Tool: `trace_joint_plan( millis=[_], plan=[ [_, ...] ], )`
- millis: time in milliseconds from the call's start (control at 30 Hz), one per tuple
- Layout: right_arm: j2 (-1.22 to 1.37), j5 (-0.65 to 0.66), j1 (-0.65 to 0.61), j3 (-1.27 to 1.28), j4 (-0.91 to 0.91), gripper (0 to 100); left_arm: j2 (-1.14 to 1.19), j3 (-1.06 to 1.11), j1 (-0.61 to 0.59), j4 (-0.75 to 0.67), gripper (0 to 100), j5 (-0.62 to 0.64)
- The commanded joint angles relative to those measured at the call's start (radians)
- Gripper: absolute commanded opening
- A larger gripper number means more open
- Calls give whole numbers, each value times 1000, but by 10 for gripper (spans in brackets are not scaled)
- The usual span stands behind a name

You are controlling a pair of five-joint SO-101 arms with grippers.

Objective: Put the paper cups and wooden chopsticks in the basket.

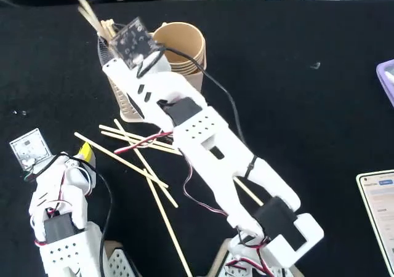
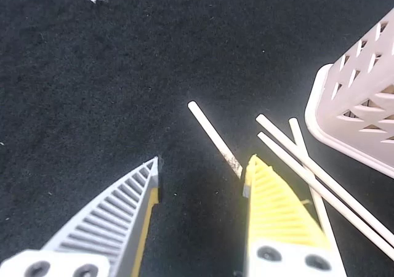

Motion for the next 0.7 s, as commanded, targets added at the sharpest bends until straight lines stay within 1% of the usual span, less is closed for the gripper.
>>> trace_joint_plan(
  millis=[0,100,167,267,300,333,400,433,533,600,667],
  plan=[
    [-120,-26,12,-111,172,137,2,-8,12,-21,221,8],
    [-245,-26,9,-124,362,138,2,-8,12,-21,221,6],
    [-338,-26,-8,-111,551,136,2,-8,12,-21,221,6],
    [-455,-26,-64,-30,885,138,2,-10,2,-21,220,9],
    [-486,-25,-91,18,973,138,2,-10,2,-21,220,8],
    [-504,-25,-112,79,1019,139,2,-10,2,-21,220,8],
    [-515,-31,-137,234,1019,154,2,-12,2,-21,220,9],
    [-512,-32,-143,314,984,181,2,-12,2,-21,220,11],
    [-479,-34,-146,539,778,264,2,-12,2,-21,220,11],
    [-440,-34,-147,631,635,268,2,-12,2,-21,220,11],
    [-386,-34,-149,661,563,268,2,-12,2,-21,220,11]
  ],
)
